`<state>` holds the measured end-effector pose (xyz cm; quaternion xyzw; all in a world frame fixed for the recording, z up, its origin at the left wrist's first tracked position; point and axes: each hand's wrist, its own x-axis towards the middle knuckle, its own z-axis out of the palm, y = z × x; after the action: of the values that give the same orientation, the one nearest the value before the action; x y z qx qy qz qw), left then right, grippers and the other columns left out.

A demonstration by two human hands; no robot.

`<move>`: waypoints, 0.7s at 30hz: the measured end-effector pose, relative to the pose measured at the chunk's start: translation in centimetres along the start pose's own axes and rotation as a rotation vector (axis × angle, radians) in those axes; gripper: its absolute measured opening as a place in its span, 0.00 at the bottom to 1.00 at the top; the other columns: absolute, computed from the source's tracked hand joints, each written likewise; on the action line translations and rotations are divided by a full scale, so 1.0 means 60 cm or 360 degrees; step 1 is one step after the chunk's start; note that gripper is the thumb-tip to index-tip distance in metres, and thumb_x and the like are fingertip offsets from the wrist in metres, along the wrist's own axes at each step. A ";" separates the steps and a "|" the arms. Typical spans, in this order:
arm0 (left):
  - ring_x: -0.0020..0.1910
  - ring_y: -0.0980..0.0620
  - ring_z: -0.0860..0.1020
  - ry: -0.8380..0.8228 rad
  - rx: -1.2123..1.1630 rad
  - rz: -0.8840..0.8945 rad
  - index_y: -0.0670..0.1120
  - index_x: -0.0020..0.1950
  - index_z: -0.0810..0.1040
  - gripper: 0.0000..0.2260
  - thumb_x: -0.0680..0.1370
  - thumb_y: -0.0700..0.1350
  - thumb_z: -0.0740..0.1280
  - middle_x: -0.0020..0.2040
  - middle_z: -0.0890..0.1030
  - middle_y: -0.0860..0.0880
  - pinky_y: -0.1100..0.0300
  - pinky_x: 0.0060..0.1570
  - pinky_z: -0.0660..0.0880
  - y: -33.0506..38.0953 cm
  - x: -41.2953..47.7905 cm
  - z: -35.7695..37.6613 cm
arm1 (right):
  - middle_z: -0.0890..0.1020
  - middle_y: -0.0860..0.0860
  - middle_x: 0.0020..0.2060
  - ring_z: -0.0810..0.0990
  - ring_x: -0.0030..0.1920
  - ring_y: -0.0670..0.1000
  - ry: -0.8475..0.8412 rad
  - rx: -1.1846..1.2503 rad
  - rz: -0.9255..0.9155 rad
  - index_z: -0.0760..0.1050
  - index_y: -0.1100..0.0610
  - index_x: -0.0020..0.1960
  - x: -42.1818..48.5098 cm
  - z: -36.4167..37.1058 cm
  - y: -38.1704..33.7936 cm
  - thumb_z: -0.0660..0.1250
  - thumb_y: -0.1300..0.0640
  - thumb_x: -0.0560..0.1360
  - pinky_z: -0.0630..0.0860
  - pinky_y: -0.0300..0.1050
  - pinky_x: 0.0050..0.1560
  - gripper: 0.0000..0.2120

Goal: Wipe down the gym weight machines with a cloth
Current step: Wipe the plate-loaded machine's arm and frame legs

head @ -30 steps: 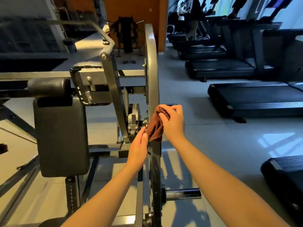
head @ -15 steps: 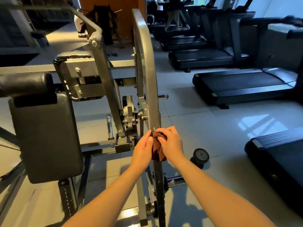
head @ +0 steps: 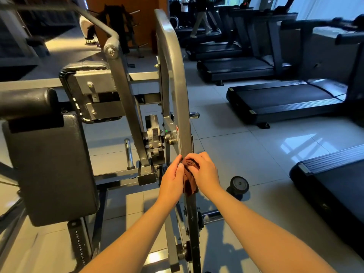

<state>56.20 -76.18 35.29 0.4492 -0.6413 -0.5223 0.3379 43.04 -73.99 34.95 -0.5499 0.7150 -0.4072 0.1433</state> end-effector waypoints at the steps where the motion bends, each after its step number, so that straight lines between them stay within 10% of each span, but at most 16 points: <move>1: 0.72 0.59 0.67 0.0005 0.0001 -0.0006 0.55 0.79 0.63 0.20 0.87 0.51 0.53 0.75 0.69 0.54 0.60 0.71 0.66 0.003 -0.001 0.001 | 0.74 0.44 0.52 0.76 0.54 0.47 0.0004 -0.0035 0.0011 0.79 0.47 0.60 0.001 -0.003 -0.003 0.66 0.54 0.81 0.70 0.29 0.47 0.09; 6: 0.60 0.74 0.71 -0.0007 -0.0024 0.0040 0.58 0.78 0.64 0.18 0.87 0.51 0.52 0.68 0.73 0.60 0.81 0.52 0.67 0.012 0.001 -0.005 | 0.72 0.47 0.54 0.73 0.52 0.43 0.0201 0.0160 -0.0069 0.80 0.49 0.62 0.054 -0.029 -0.063 0.66 0.53 0.82 0.70 0.24 0.44 0.10; 12: 0.76 0.56 0.64 0.0114 -0.0158 -0.0010 0.54 0.81 0.59 0.22 0.87 0.53 0.52 0.78 0.65 0.54 0.69 0.65 0.63 0.006 0.009 -0.008 | 0.69 0.46 0.49 0.73 0.52 0.48 0.0079 0.0062 -0.0171 0.81 0.47 0.61 0.073 -0.009 -0.059 0.66 0.51 0.81 0.72 0.32 0.47 0.10; 21: 0.68 0.68 0.68 0.0102 -0.0117 0.0094 0.60 0.77 0.62 0.18 0.87 0.50 0.54 0.71 0.70 0.63 0.77 0.57 0.67 0.025 0.011 0.015 | 0.72 0.46 0.49 0.73 0.49 0.43 -0.0119 0.0067 -0.0149 0.82 0.46 0.60 0.056 -0.039 -0.030 0.68 0.54 0.80 0.70 0.30 0.48 0.10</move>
<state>54.83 -76.37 36.55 0.4337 -0.6235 -0.5207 0.3899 41.51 -76.13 38.55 -0.5944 0.6740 -0.4075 0.1622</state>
